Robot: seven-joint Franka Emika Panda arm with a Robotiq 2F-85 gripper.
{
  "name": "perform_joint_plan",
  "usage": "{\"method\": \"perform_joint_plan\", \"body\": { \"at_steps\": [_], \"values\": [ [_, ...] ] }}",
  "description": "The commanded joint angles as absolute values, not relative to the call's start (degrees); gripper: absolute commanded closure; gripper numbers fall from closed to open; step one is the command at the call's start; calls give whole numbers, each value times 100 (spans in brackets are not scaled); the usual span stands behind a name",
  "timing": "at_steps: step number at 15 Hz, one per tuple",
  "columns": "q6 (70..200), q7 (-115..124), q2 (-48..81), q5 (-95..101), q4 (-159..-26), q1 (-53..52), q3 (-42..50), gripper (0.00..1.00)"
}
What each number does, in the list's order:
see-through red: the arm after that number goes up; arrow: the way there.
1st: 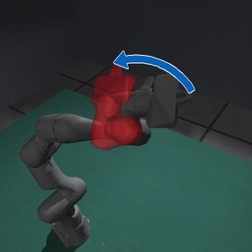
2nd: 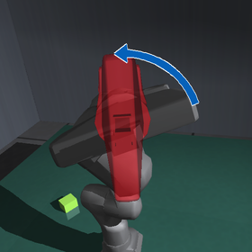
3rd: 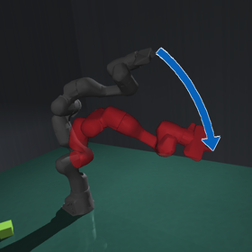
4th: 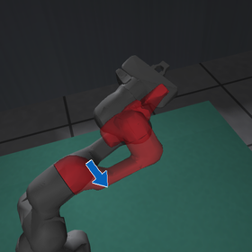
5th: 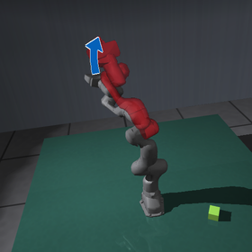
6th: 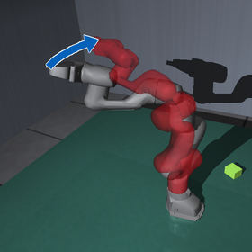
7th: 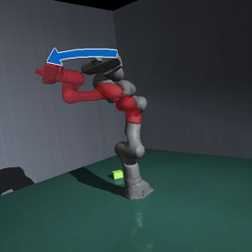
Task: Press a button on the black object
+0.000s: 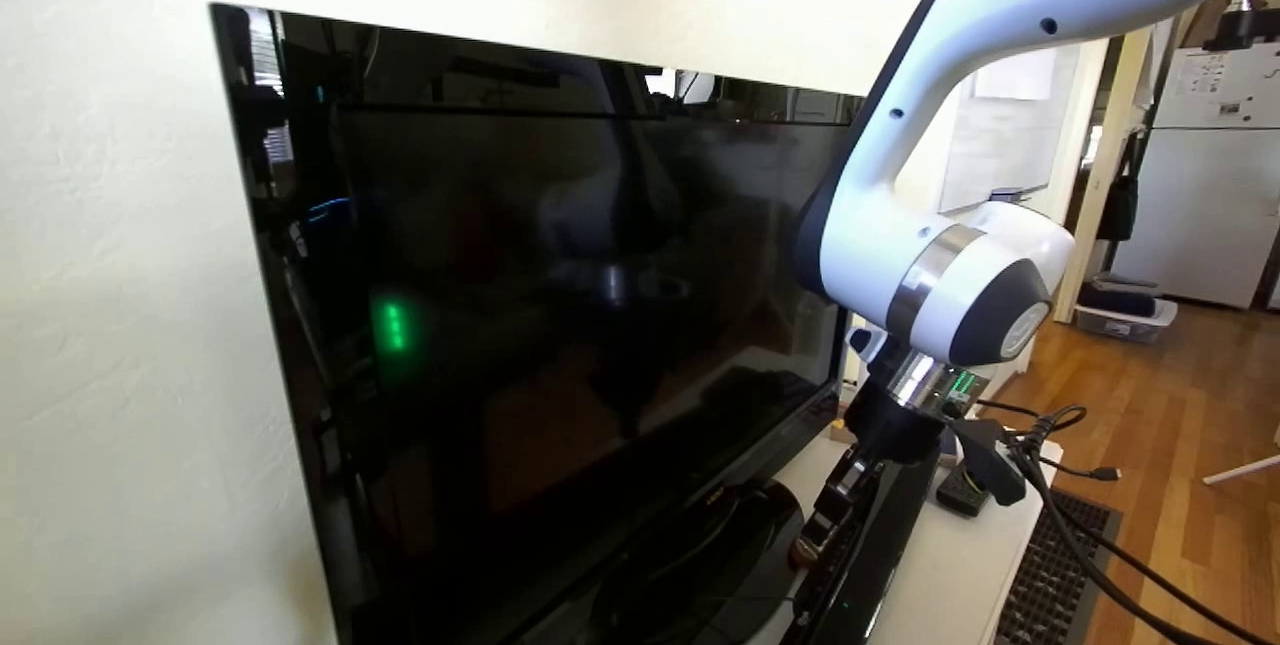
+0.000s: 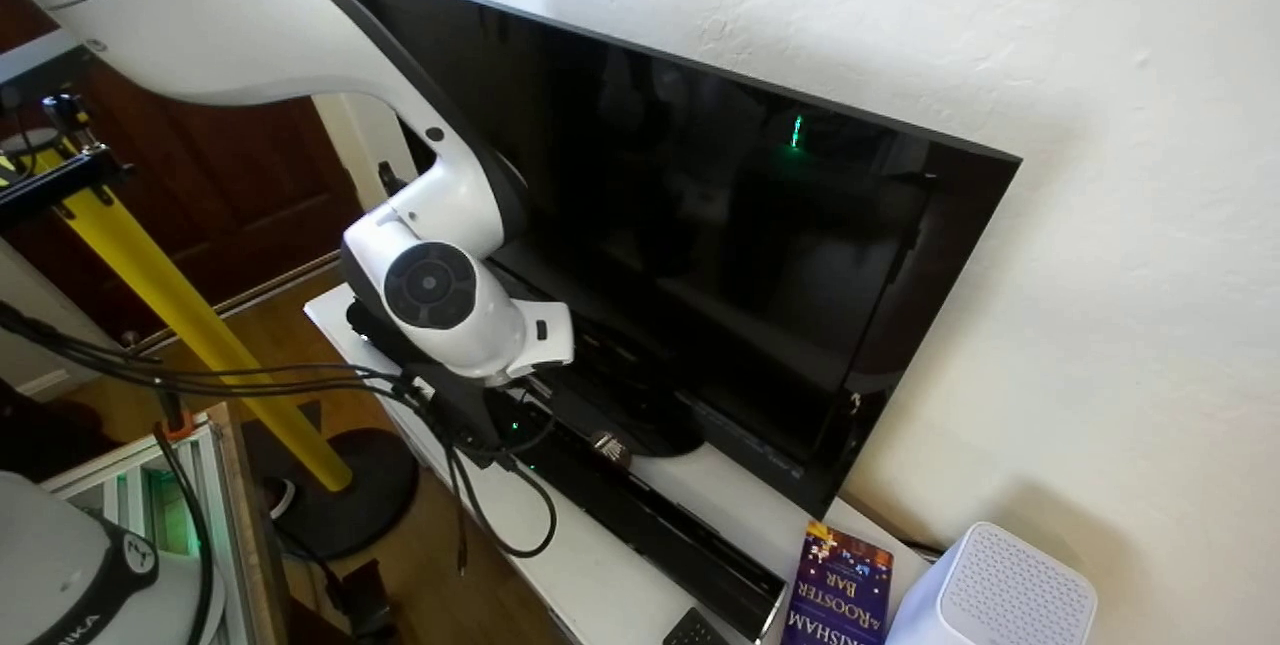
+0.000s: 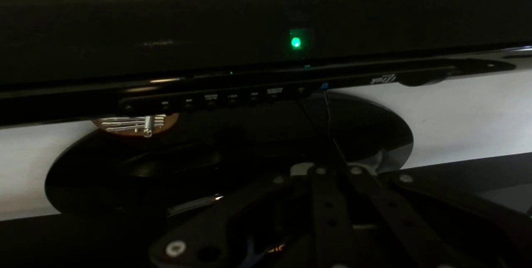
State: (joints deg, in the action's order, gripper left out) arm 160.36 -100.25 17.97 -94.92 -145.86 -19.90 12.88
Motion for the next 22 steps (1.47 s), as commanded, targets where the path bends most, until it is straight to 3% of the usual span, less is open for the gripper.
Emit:
{"method": "perform_joint_plan", "body": {
  "at_steps": [1,22],
  "values": [
    [16119,-10651,2108,-10158,-14321,-1984,1286,100],
    [16102,-10674,2870,-10268,-14066,-1986,1297,100]
  ]
}}
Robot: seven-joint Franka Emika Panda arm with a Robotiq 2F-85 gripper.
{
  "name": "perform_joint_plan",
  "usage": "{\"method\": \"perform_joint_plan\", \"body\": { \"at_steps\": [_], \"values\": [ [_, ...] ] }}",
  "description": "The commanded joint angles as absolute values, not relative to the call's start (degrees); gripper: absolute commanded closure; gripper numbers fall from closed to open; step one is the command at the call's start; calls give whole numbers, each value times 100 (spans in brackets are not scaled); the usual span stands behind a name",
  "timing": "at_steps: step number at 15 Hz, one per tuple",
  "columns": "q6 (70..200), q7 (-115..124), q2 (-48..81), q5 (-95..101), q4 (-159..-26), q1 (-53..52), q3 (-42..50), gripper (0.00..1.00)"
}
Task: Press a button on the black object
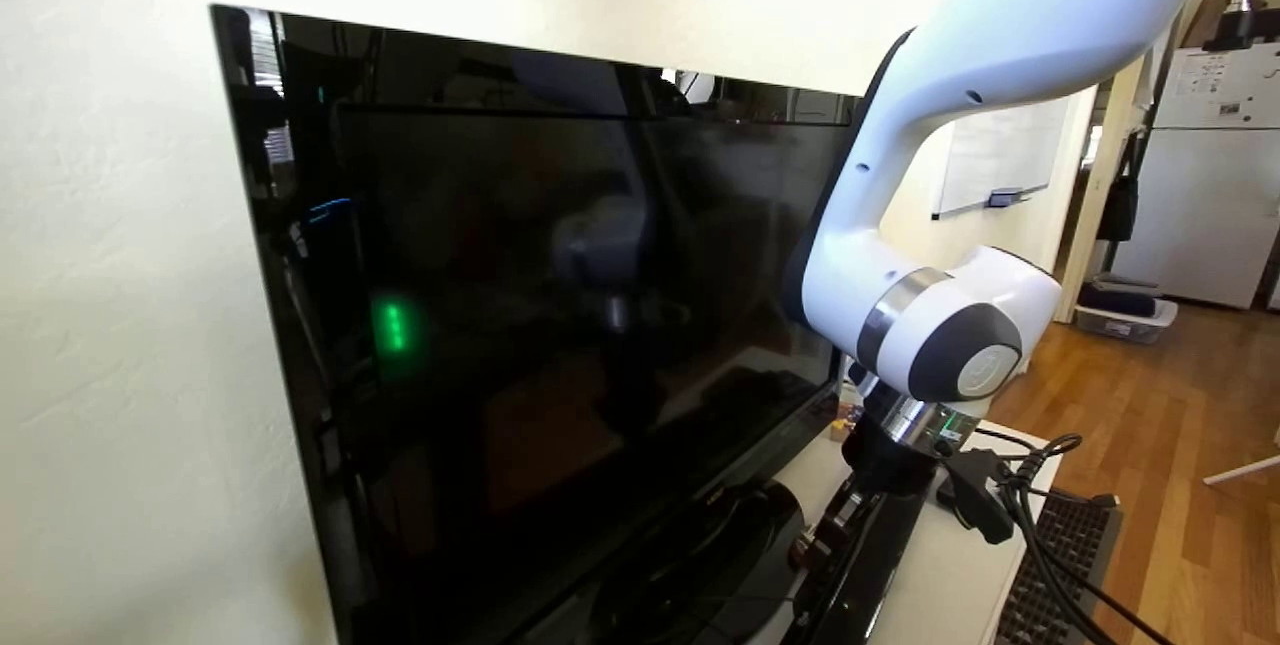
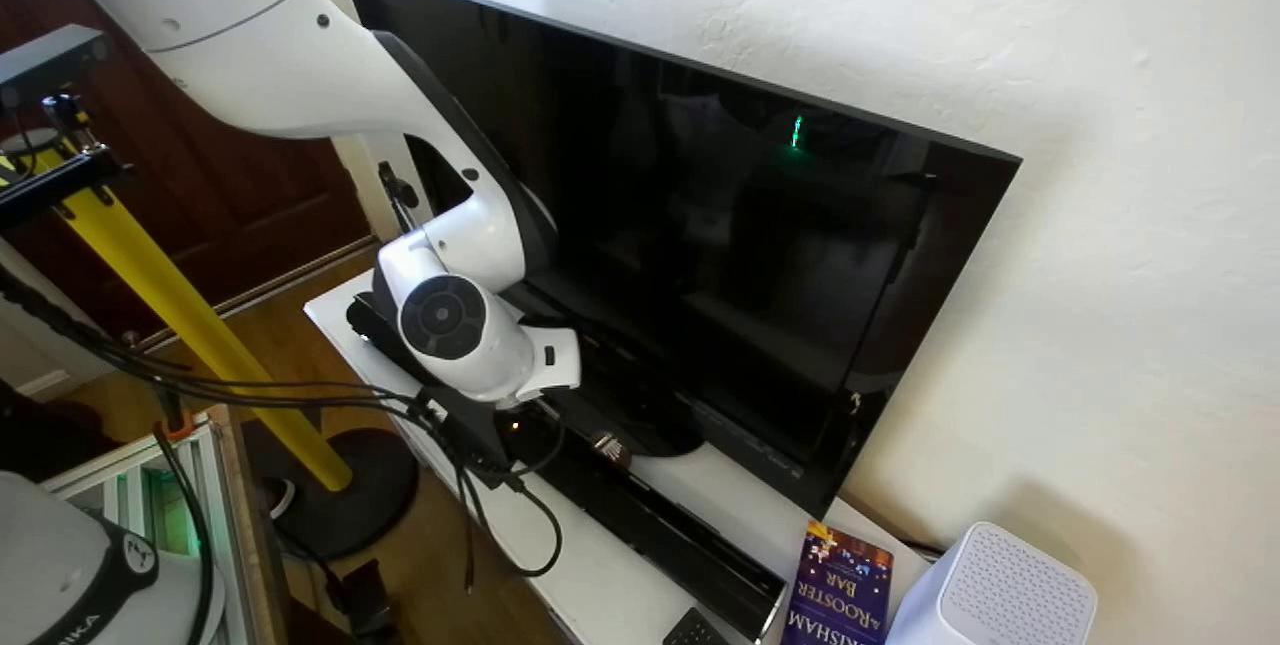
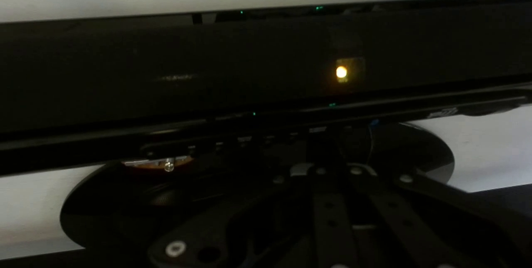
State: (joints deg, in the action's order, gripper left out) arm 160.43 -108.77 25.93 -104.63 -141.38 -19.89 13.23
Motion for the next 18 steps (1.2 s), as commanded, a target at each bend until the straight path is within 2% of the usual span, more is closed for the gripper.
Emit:
{"method": "perform_joint_plan", "body": {
  "at_steps": [1,4,12,15,16,17,18],
  "values": [
    [16026,-11205,2708,-10793,-14018,-1982,1369,100],
    [15852,-11770,2290,-11352,-14088,-1974,1456,100],
    [15877,-11286,2271,-10926,-14233,-1980,1351,100],
    [16015,-10849,1672,-10544,-14667,-2000,1309,100],
    [16231,-10626,1386,-10410,-14875,-2045,1325,74],
    [16391,-10567,1128,-10367,-15031,-2074,1359,73],
    [16569,-10382,799,-10255,-15240,-2083,1366,67]
  ]
}}
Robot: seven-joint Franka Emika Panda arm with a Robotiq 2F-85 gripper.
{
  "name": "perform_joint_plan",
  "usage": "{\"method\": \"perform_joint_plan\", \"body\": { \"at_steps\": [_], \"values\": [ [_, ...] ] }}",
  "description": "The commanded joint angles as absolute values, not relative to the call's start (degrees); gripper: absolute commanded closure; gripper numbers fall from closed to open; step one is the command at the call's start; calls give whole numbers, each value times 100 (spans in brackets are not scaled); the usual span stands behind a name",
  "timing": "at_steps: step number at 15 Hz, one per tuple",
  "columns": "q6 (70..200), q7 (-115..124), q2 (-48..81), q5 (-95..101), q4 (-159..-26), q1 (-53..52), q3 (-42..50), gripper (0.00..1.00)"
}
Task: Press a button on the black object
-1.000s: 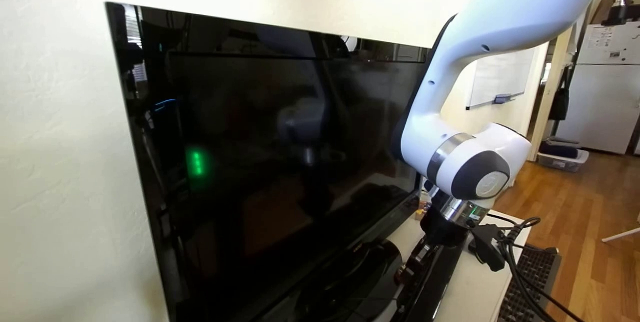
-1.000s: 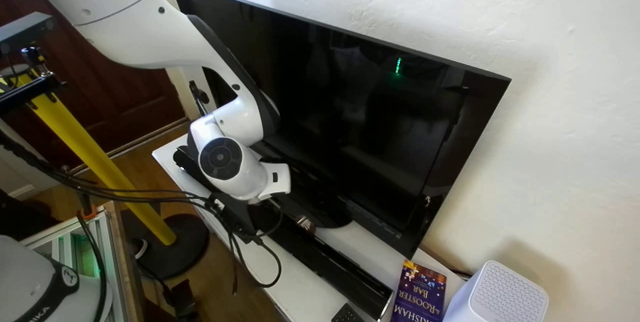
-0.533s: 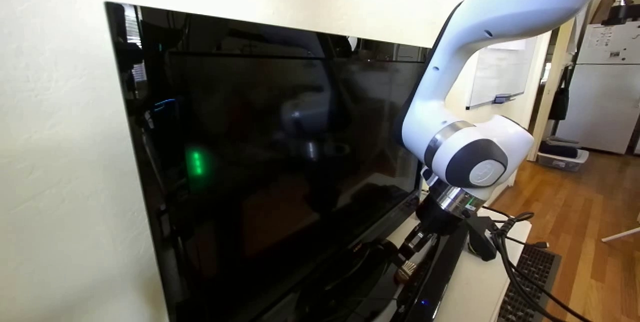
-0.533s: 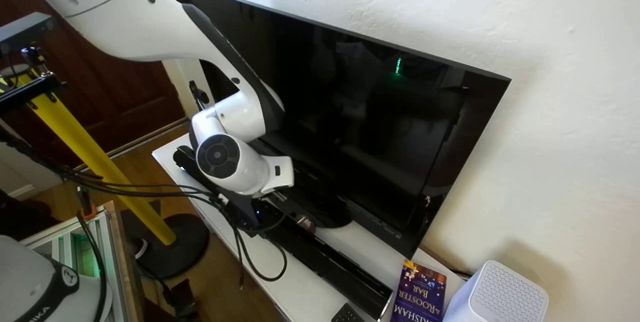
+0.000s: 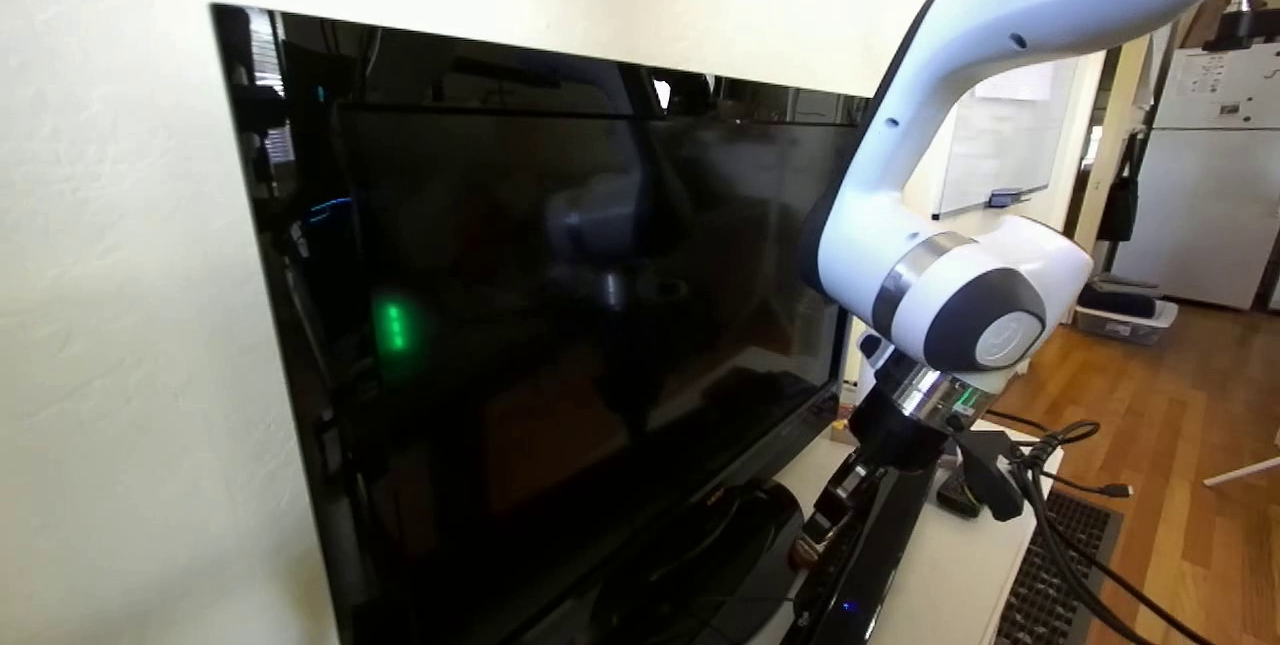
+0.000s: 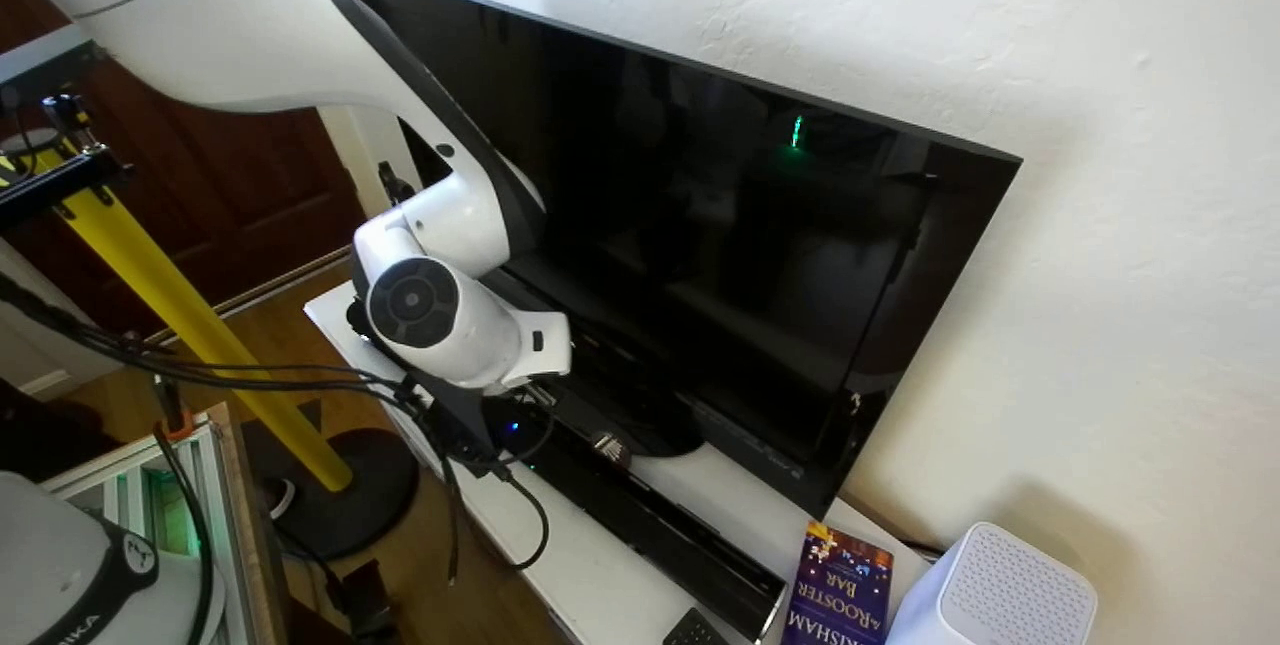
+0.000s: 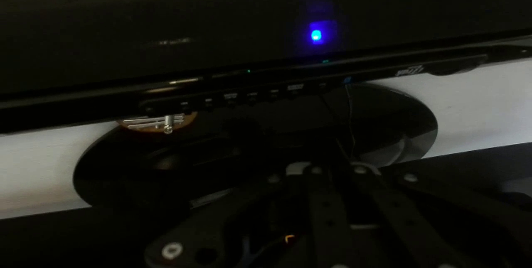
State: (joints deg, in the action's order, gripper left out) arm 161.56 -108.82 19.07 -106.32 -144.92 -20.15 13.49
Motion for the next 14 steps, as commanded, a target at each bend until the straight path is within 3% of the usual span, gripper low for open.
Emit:
{"method": "perform_joint_plan", "body": {
  "at_steps": [1,4,6,7,10,14],
  "values": [
    [16762,-10211,534,-10178,-15397,-2114,1365,61],
    [17327,-9373,-313,-9620,-15976,-2217,1203,41],
    [17517,-8574,-642,-8947,-16421,-1653,376,27],
    [17471,-8550,92,-9133,-15807,-2079,673,19],
    [17334,-7829,-85,-8905,-15919,-2130,456,1],
    [17339,-7785,-85,-9079,-15843,-2152,403,0]
  ]
}}
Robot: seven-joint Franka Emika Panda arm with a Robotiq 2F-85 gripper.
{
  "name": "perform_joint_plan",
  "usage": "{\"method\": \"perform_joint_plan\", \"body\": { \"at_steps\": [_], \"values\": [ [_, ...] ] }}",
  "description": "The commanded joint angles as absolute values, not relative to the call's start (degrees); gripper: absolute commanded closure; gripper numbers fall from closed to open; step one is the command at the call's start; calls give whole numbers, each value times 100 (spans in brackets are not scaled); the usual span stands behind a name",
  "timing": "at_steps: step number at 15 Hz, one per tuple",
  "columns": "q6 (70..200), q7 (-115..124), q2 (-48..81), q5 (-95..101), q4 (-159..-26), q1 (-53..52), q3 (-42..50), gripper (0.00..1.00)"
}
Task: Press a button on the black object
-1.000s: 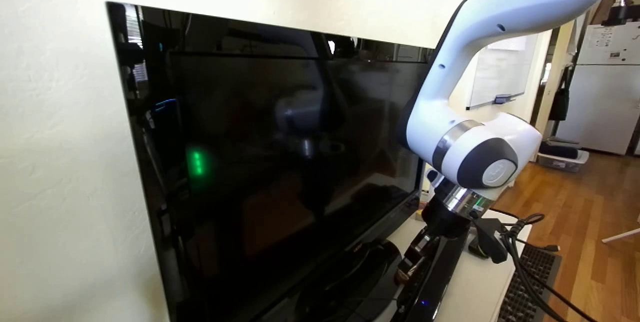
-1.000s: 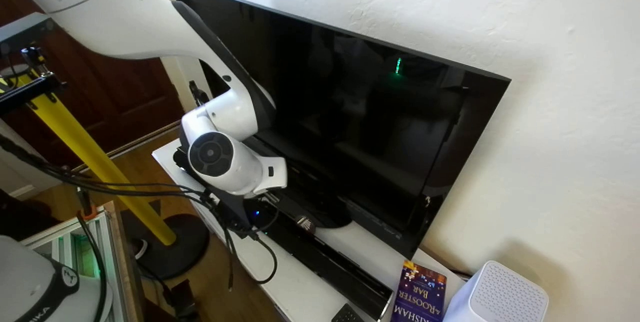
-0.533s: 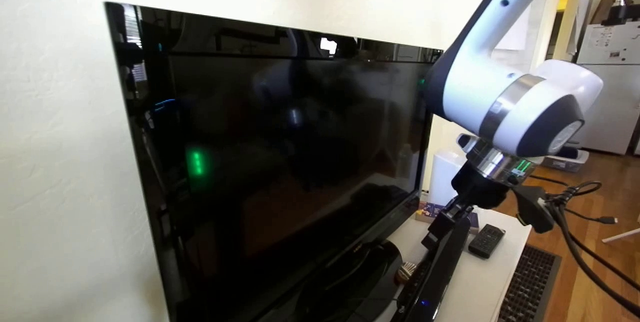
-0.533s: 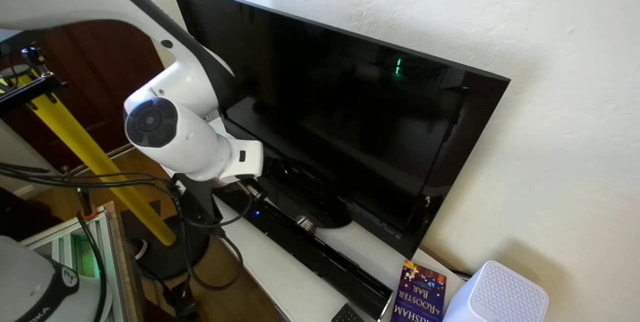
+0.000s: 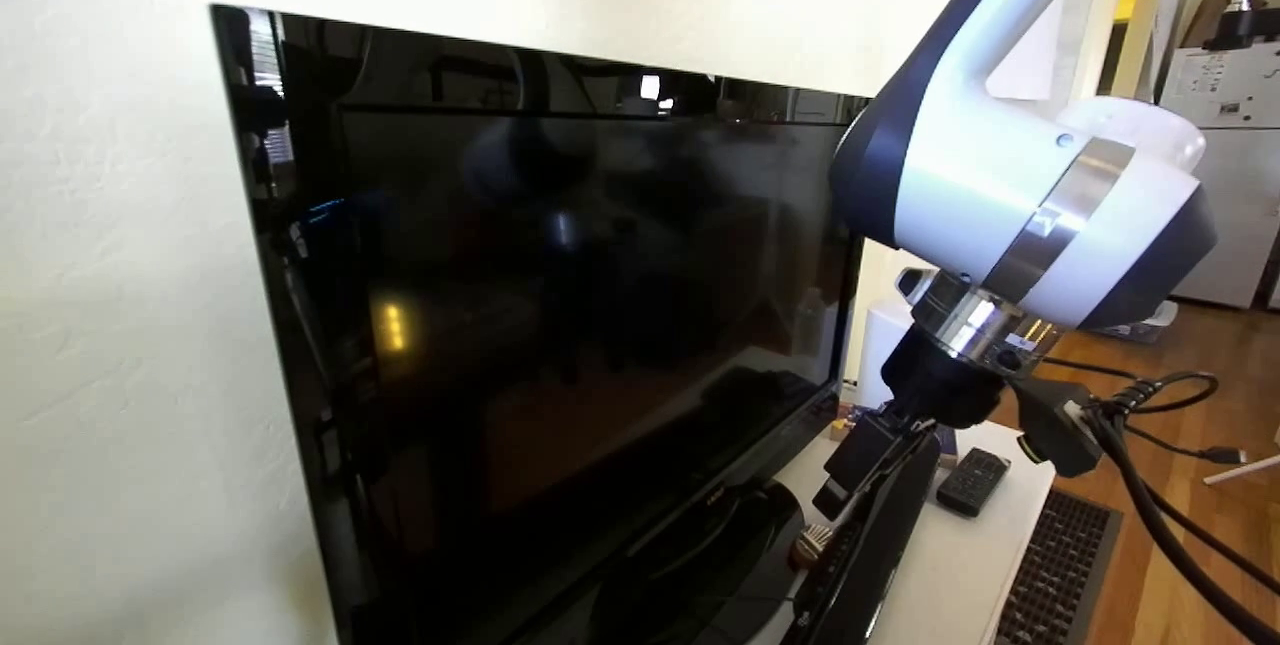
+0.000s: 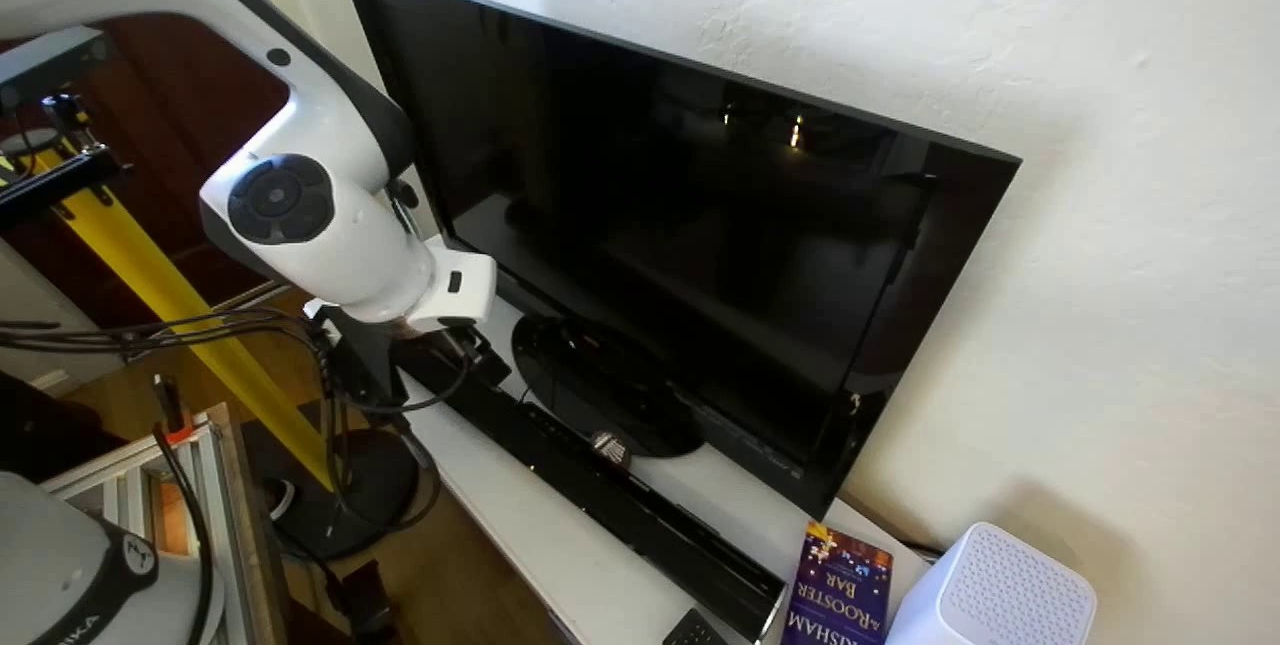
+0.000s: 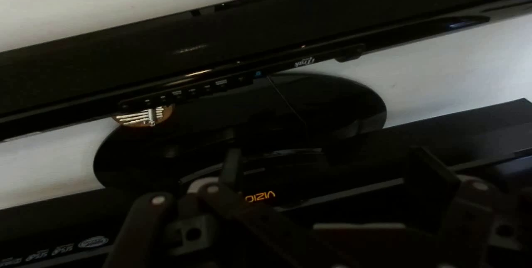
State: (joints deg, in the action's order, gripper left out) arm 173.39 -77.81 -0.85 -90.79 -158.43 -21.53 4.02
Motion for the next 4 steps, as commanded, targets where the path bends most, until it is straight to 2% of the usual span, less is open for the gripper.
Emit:
{"method": "perform_joint_plan", "body": {
  "at_steps": [1,4],
  "values": [
    [17338,-7720,-84,-9078,-15839,-2168,387,0],
    [17338,-7679,-84,-9078,-15838,-2176,384,0]
  ]
}}
